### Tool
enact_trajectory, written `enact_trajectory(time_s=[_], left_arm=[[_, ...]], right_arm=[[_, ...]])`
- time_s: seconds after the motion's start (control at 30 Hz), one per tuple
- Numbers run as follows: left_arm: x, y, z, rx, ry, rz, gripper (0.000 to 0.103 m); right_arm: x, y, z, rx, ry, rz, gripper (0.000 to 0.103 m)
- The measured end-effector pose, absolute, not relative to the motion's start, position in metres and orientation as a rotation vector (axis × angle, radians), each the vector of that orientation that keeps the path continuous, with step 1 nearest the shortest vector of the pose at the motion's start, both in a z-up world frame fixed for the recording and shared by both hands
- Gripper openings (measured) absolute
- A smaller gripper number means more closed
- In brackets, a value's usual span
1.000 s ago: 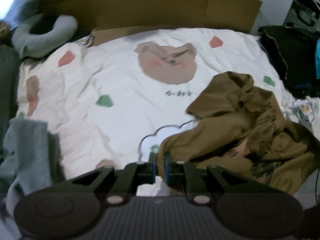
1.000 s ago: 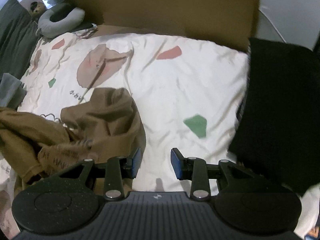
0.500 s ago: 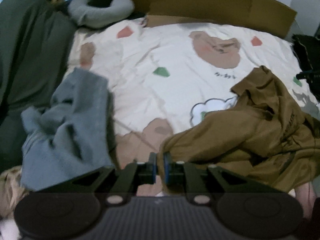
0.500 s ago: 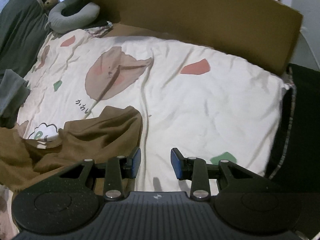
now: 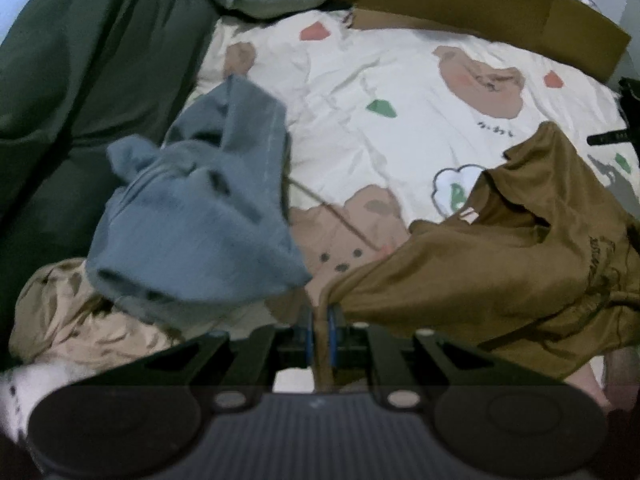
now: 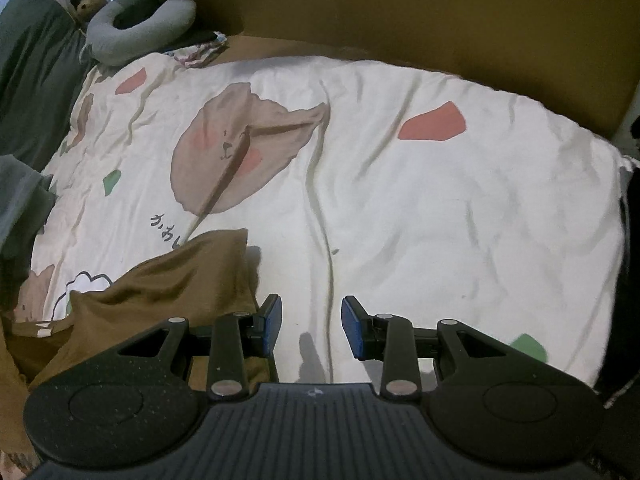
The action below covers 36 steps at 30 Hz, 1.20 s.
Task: Fold clothes
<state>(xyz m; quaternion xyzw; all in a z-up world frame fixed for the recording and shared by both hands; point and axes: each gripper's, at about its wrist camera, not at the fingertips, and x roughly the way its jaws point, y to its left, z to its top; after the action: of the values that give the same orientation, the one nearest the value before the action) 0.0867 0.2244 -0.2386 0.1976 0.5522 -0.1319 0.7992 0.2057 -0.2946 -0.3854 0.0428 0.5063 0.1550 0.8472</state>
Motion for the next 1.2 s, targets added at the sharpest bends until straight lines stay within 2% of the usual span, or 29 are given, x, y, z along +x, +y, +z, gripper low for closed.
enact_trajectory(time_s=[0.17,0.3,0.43,0.73,1.13,1.17,1.2], left_arm=[[0.080,0.235,-0.240,0.424,1.206,-0.258,0.008],[0.073,0.243,-0.244,0.420,1.227,-0.238,0.008],[0.065,0.250,-0.247,0.417,1.248,-0.222,0.008],[0.049,0.272,-0.257,0.412,1.291,-0.170,0.008],[0.039,0.278,-0.269,0.399,1.322,-0.156,0.008],[0.040,0.277,-0.269,0.397,1.320,-0.157,0.008],[0.041,0.277,-0.268,0.396,1.317,-0.159,0.008]], right_arm=[[0.212,-0.275,-0.391,0.086,1.081,0.385,0.041],[0.217,-0.255,-0.392,0.077,1.079,0.434,0.052],[0.228,-0.240,-0.394,0.065,1.072,0.464,0.053],[0.246,-0.226,-0.398,0.088,1.067,0.500,0.053],[0.235,-0.193,-0.432,-0.054,1.185,0.568,0.052],[0.234,-0.192,-0.432,-0.063,1.181,0.571,0.051],[0.233,-0.192,-0.432,-0.067,1.184,0.578,0.040]])
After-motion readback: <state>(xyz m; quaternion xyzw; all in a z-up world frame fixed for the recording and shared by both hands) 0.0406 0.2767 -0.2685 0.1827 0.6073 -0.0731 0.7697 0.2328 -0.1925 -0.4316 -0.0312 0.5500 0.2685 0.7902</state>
